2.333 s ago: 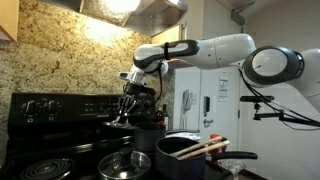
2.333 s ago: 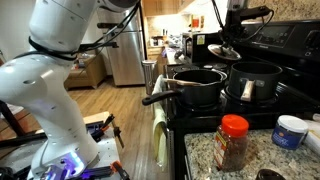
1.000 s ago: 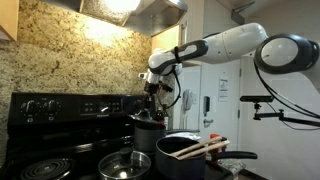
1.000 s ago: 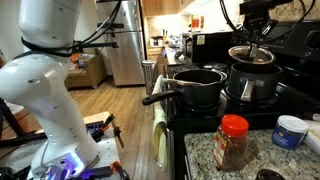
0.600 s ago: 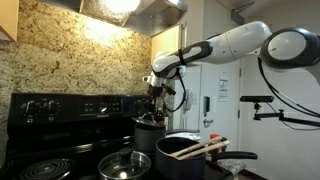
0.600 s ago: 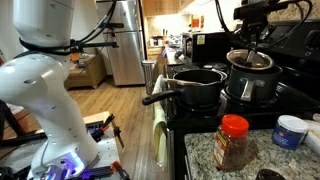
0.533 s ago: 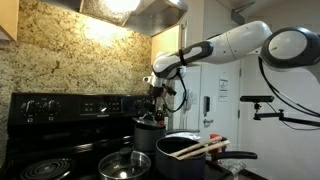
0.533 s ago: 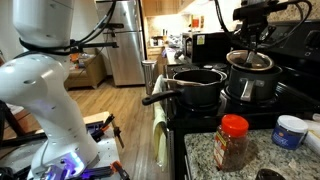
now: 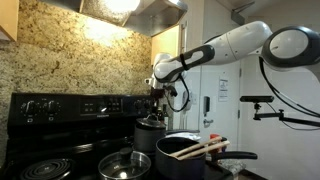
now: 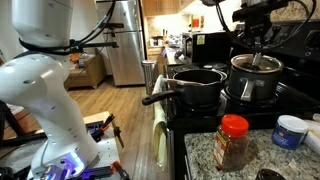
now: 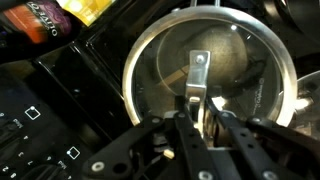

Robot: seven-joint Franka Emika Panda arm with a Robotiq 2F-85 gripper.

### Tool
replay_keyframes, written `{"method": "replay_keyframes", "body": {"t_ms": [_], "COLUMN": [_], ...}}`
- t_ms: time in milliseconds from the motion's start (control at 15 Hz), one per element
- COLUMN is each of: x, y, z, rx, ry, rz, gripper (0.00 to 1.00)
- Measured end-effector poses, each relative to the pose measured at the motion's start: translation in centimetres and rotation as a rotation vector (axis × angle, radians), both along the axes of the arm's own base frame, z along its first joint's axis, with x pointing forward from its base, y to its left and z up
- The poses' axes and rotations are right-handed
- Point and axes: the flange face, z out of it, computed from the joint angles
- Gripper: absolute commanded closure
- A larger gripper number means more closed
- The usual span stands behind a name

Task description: Take the wooden spoon from the top right pot and place it in the bottom right pot then take the silver lid and place it on the top right pot

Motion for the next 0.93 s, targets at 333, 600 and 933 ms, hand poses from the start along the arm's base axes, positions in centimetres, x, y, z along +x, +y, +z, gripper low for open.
{"method": "replay_keyframes", "body": {"t_ms": [333, 600, 933], "x": [0.3, 0.5, 0.5], "y": [0.8, 1.3, 1.2], "z": [-0.7, -1.1, -1.0], "rx": [-0.001, -0.008, -0.018], "ry": [0.012, 0.018, 0.018], "rz": [0.017, 0.030, 0.033], "gripper": [0.88, 0.88, 0.88]}}
